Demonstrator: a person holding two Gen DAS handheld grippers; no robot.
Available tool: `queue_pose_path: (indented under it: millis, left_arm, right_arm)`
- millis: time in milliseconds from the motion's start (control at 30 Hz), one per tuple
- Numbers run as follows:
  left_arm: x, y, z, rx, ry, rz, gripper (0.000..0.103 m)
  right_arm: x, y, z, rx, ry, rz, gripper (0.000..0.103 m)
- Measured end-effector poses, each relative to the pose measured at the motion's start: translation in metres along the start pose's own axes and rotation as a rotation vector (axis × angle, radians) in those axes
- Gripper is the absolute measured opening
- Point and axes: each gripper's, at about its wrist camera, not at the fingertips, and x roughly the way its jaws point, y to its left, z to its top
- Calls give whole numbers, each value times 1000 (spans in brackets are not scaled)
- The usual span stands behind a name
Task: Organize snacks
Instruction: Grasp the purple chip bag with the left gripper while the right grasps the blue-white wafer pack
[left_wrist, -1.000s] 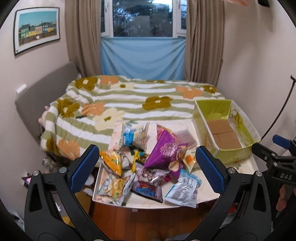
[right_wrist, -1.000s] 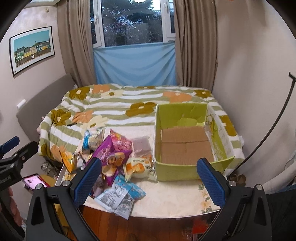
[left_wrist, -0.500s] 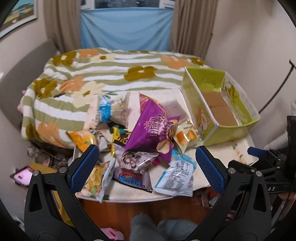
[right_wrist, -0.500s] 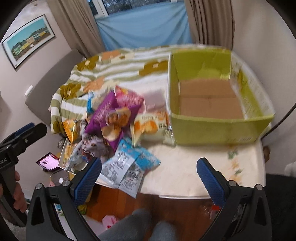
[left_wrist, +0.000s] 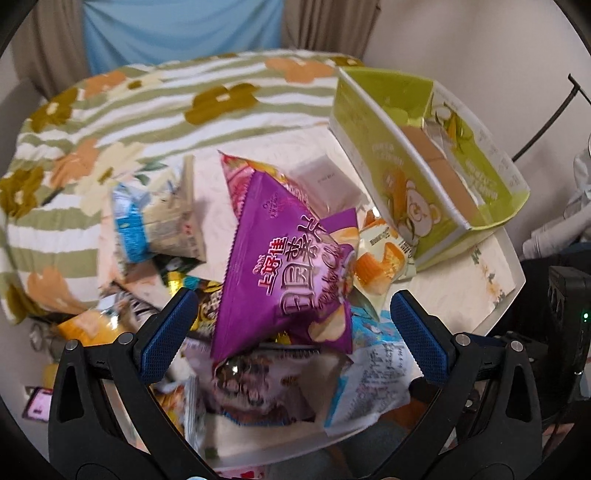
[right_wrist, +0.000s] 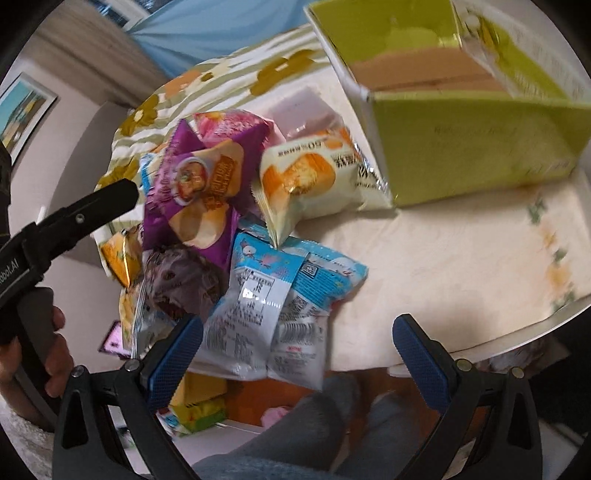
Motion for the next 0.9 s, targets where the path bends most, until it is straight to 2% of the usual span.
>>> queue_pose_path:
  millis: [200,367,467,533,600,700,800,900]
  left_arm:
    - [35,5,9,53,64,-22,103]
    - [54,9,14,67,102,-65,102]
    - [60,12,15,68,120,-93,87]
    - [60,12,14,79,122,-90,87]
    - [59,12,14,93,119,-85,78]
    - [57,15,16,98,110,-75,72]
    - [56,21,18,73,110,-93,64]
    - [53,26,17,59,109,-102,62]
  right_arm:
    - [32,-10,1,113,52,52,102]
    - [49,-11,-3,136,81,52,102]
    - [57,-12,-4,145,90,49,102]
    - [59,-12,-2,133,85,49,102]
    - [62,-11,-2,138,83,52,102]
    - [63,-10,0,132,77,43,102]
    - [63,-8,2,113,75,26,97]
    - [66,-1,6,98,80,29,89]
